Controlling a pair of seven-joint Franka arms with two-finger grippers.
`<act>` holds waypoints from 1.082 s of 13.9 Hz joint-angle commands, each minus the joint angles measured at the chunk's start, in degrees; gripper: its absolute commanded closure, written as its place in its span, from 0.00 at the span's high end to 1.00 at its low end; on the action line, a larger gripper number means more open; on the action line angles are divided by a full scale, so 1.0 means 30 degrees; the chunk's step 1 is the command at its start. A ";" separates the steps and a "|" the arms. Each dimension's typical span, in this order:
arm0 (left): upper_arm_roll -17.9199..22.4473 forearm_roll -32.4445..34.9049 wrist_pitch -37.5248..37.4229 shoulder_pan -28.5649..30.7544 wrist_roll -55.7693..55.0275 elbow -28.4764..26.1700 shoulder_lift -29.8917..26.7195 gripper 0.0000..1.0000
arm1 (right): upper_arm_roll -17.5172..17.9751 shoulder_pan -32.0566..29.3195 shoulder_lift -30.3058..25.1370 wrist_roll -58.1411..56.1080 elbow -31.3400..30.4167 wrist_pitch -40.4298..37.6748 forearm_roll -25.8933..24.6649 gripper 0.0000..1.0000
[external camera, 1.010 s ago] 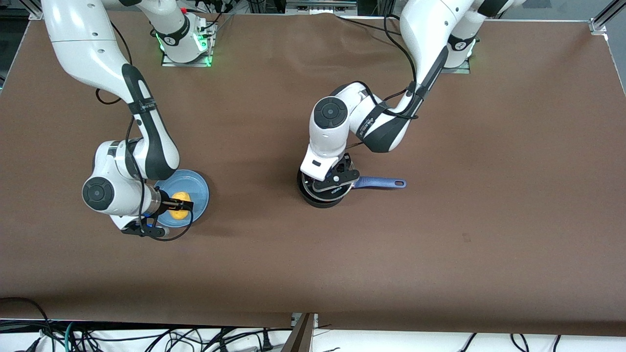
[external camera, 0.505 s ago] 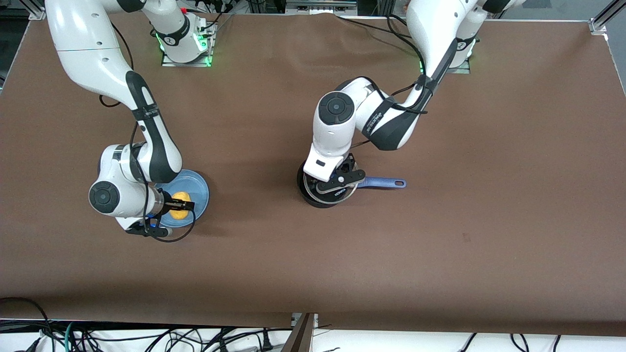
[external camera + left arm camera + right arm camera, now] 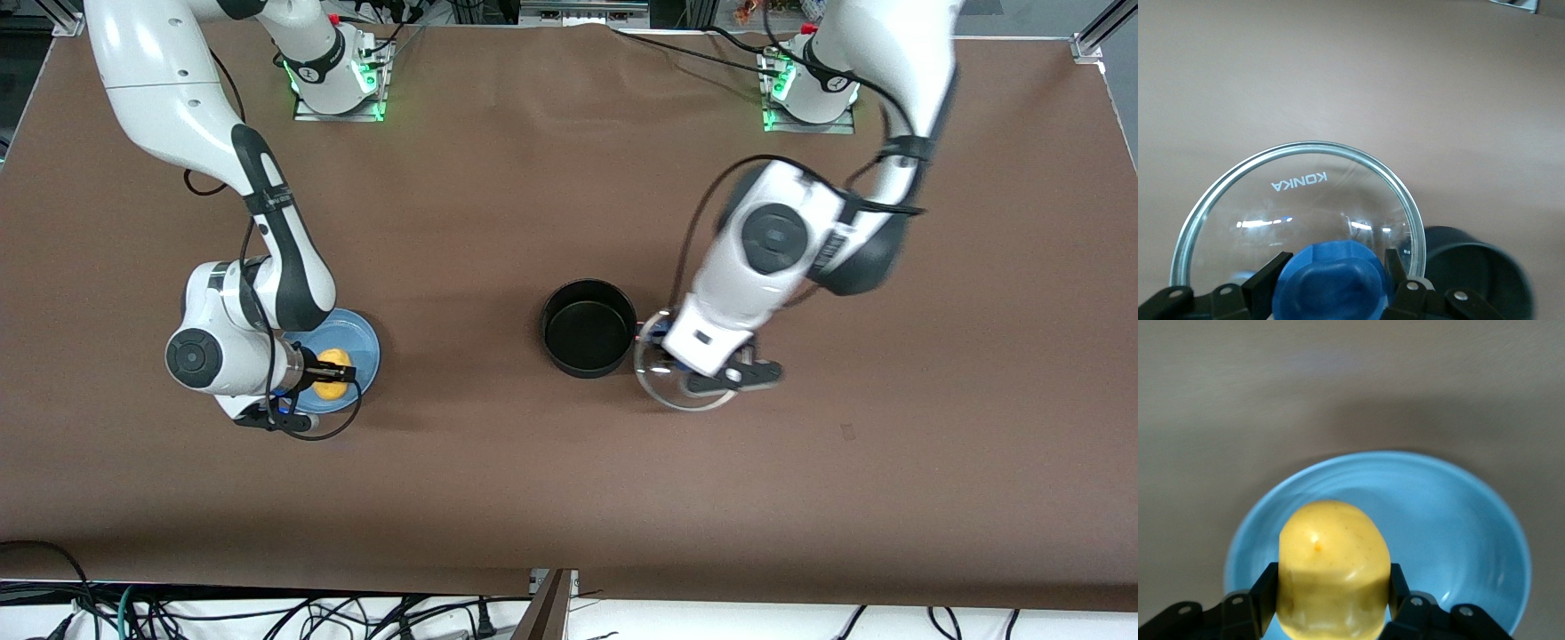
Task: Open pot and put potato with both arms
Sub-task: 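Lift the lid aside with the left gripper while the right gripper carries the potato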
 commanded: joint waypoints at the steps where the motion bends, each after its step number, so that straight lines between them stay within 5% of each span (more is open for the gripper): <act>1: -0.0257 -0.0931 0.0275 0.2414 0.4857 -0.2128 -0.1505 0.58 | 0.0629 0.1249 -0.0530 0.3949 0.1231 -0.2358 0.1608 0.26; 6: -0.0257 -0.2305 0.2905 0.6193 1.2384 -0.4526 -0.1477 0.58 | 0.2739 0.4086 -0.0385 1.0692 0.3077 -0.2863 0.2319 0.28; 12: -0.0082 -0.4386 0.5429 0.9304 2.0302 -0.5994 0.0074 0.59 | 0.2830 0.7490 0.0875 1.4660 0.4310 0.0679 0.2611 0.30; 13: -0.0081 -0.4825 0.5896 0.9510 2.0978 -0.6316 0.0221 0.59 | 0.2829 0.7579 0.1079 1.4573 0.4340 0.1032 0.2612 0.42; 14: -0.0023 -0.5061 0.6307 0.9628 2.1507 -0.6609 0.0397 0.59 | 0.2829 0.7580 0.1169 1.4398 0.4369 0.1296 0.2554 0.76; 15: 0.0006 -0.5092 0.6717 0.9745 2.1802 -0.6844 0.0631 0.59 | 0.2800 0.7551 0.1198 1.3875 0.4457 0.1241 0.2438 1.00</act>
